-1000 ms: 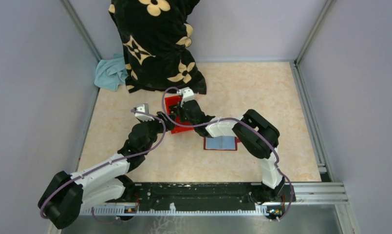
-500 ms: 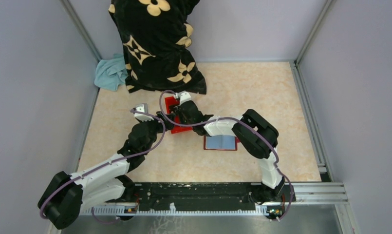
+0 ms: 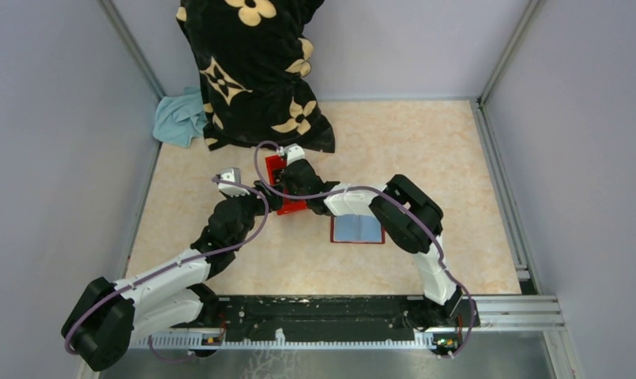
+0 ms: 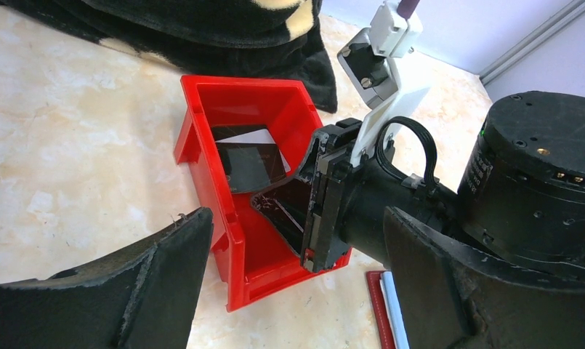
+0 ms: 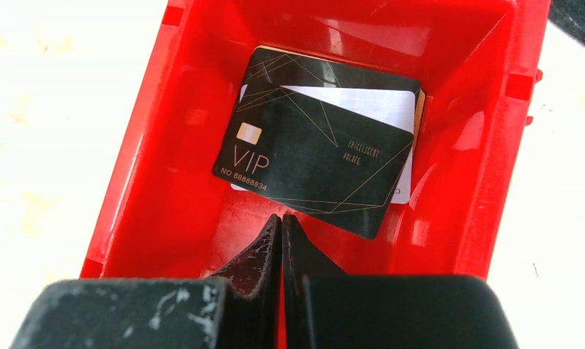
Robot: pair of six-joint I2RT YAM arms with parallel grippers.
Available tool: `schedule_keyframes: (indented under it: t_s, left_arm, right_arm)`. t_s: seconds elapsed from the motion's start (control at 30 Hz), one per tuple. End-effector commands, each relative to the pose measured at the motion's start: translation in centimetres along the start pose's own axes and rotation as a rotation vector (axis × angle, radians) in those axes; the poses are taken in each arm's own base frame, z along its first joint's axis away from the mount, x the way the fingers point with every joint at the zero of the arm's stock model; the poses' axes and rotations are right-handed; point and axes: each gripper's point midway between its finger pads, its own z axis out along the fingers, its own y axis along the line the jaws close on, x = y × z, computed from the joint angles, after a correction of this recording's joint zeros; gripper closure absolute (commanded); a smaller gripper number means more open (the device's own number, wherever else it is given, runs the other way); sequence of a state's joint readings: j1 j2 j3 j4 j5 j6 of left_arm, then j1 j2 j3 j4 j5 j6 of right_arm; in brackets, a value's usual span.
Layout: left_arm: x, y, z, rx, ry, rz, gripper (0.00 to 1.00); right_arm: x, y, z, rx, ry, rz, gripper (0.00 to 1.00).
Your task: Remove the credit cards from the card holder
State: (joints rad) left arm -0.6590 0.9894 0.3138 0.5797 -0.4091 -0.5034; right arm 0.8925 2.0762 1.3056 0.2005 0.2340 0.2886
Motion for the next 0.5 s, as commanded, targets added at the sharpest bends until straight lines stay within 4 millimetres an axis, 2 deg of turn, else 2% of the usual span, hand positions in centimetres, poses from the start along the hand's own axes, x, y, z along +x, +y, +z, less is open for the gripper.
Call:
schedule_keyframes:
  t_s: [0.0, 0.2, 0.33, 0.47]
  left_arm:
    - [-0.5, -0.3, 0.2, 0.011, -0.013, 0.007, 0.07]
    - [-0.5, -0.4, 0.2, 0.013, -0.013, 0.005, 0.06]
    - [-0.5, -0.5, 0.1, 0.022, -0.016, 0.000, 0.07]
    - [-0.3, -0.9, 0.0, 0.050, -0.014, -0.007, 0.09]
  right_arm:
    - [-2.7, 0.1, 0.4, 0.001, -0.065, 0.008, 1.00]
    - [-4.5, 1.1, -1.6, -0.070, -0.107, 0.024, 1.00]
    - [-6.4, 2.2, -4.5, -0.151, -0.168, 0.058, 1.00]
    - [-9.0, 3.4, -8.2, -0.245, -0.254, 0.069, 1.00]
